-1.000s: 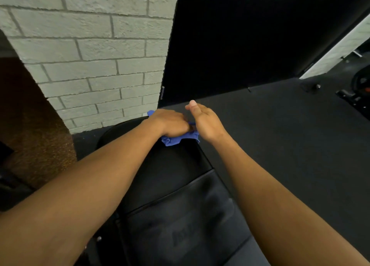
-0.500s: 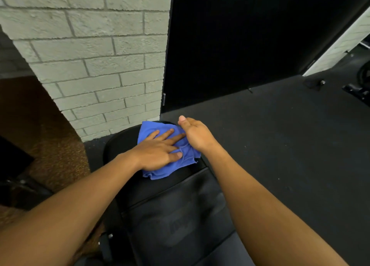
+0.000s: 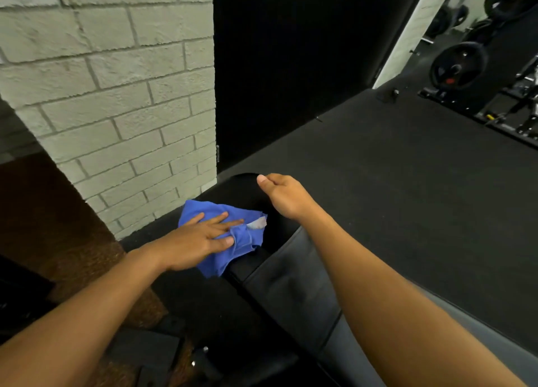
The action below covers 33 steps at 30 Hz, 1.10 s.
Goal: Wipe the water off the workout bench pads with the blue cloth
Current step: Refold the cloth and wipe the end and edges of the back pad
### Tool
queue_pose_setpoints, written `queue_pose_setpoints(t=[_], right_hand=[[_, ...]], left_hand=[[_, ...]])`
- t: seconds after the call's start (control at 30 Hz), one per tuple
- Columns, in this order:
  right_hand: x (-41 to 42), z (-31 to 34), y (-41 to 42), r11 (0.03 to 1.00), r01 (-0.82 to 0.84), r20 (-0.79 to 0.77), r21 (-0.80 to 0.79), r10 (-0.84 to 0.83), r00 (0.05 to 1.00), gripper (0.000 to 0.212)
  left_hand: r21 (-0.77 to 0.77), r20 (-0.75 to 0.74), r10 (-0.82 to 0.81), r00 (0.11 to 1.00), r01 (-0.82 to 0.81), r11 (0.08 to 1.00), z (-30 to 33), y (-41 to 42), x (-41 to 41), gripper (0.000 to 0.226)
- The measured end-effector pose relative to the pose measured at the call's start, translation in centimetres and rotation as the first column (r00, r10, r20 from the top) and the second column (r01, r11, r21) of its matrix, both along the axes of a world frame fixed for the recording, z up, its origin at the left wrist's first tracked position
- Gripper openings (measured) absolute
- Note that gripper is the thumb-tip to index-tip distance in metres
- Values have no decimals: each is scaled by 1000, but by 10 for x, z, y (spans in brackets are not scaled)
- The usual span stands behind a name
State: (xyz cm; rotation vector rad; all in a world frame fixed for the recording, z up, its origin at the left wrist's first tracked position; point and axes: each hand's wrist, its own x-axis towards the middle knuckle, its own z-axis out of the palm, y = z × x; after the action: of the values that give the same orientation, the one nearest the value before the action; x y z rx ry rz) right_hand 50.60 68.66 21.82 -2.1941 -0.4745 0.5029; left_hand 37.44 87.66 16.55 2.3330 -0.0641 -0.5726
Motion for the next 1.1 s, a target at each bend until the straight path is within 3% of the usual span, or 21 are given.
queue_pose_setpoints(t=[0.03,0.1,0.13,0.17,0.23,0.27,0.3,0.37,0.47,0.53,0.6,0.67,0.77,0.9,1.03,1.1], right_hand=[[-5,1,-3,1000,14,0,-10,-14,1000,31],[-12,5,-10,999,53,4,-12,-53,999,32],[-15,6,-13,997,73,0,8,-73,997,33],[-17,6,-17,995,96,-8,25,-96,995,36],[-22,7,-23,992,122,-13,38,-121,993,44],[-27,7,-27,988,143,-14,54,-143,990,47],[-31,8,-31,982,167,-22,88,-166,986,49],[-40,12,-42,957,214,-94,198,-198,976,47],[-57,21,-70,909,216,-252,355,-129,959,42],[-72,29,-91,887,175,-261,427,-64,963,32],[-87,35,-112,885,143,-194,444,-61,979,22],[-100,34,-134,896,149,-130,418,-103,986,24],[-118,29,-167,911,187,-89,368,-166,982,21],[-142,25,-199,917,289,-78,275,-279,957,16],[-152,18,-214,843,514,-3,159,-520,854,30],[-156,16,-218,774,628,156,84,-633,759,49]], left_hand=[[-172,-47,146,988,-152,973,1,4,-3,64],[-484,-178,370,912,-408,774,8,7,-5,49],[-535,-206,412,888,-455,712,15,4,-7,35],[-535,-197,411,890,-449,716,21,-1,-7,29],[-517,-175,425,888,-450,729,27,-10,-9,31],[-547,-186,451,873,-473,690,30,-16,-9,33],[-614,-217,489,845,-507,604,33,-22,-8,35],[-766,-313,545,778,-546,340,39,-33,-6,35],[-881,-423,407,809,-472,23,48,-57,-11,47],[-884,-463,295,835,-457,-95,51,-80,-20,53],[-880,-474,214,854,-450,-153,51,-106,-31,58],[-874,-480,140,866,-457,-166,50,-133,-43,68],[-894,-447,173,878,-444,-54,50,-171,-60,76],[-897,-386,292,875,-430,103,49,-213,-61,53],[-829,-438,367,821,-526,188,58,-250,-56,39],[-814,-453,371,811,-546,199,55,-262,-51,42]])
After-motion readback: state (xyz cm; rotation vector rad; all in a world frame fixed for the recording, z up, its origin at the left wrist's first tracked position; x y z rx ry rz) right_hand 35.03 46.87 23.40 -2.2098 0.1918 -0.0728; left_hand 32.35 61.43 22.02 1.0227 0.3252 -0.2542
